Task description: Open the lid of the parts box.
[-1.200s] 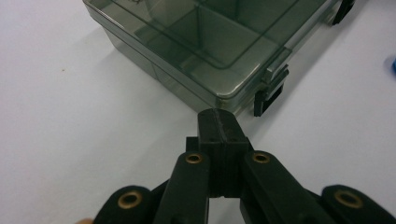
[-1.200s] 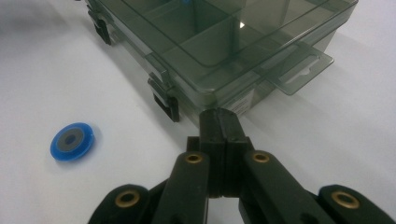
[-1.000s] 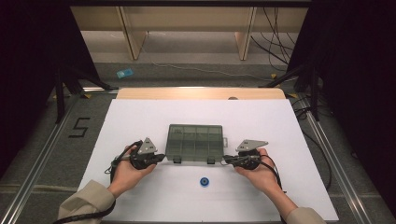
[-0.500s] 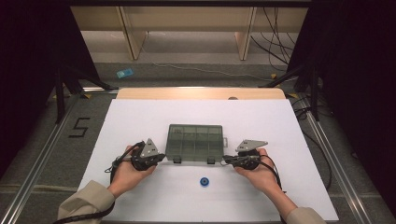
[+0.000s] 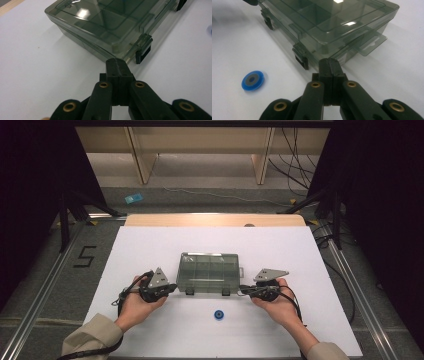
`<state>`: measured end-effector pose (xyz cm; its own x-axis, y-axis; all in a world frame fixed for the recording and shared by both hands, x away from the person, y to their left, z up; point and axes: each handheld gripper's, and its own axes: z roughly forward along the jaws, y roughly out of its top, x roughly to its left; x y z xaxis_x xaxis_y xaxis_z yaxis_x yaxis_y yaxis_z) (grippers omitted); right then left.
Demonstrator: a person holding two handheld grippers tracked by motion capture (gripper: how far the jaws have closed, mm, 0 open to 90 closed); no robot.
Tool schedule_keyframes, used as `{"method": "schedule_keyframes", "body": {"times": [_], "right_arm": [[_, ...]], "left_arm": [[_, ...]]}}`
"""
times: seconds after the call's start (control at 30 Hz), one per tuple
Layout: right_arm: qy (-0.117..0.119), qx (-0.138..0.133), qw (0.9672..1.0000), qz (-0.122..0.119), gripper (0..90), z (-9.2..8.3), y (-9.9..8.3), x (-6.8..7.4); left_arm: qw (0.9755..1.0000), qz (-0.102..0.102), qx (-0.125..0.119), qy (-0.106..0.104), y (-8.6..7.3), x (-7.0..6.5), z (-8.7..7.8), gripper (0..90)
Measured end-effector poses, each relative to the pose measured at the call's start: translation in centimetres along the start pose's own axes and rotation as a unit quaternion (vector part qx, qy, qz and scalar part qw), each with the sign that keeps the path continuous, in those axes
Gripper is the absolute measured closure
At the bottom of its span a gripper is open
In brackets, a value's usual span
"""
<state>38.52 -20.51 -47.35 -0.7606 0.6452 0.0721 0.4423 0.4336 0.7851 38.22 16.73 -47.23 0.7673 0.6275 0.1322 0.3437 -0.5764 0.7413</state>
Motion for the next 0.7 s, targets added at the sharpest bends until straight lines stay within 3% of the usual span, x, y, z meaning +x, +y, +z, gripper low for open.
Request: {"method": "schedule_keyframes", "body": {"times": [0.53, 0.6, 0.7], "right_arm": [[0.0, -0.021, 0.9998, 0.008, 90.0, -0.39, 0.27, 0.01], [-0.001, -0.024, 0.9997, 0.005, 90.0, -0.41, 0.32, -0.03], [-0.003, -0.029, 0.9996, 0.003, 90.0, -0.44, 0.37, -0.06]], "left_arm": [[0.9997, -0.013, -0.019, 0.005, 0.2, 0.15, -0.27, 89.8], [0.9996, -0.016, -0.022, -0.002, 0.21, 0.14, -0.28, 89.8], [0.9995, -0.018, -0.025, 0.007, 0.27, 0.21, -0.4, 89.8]]}}
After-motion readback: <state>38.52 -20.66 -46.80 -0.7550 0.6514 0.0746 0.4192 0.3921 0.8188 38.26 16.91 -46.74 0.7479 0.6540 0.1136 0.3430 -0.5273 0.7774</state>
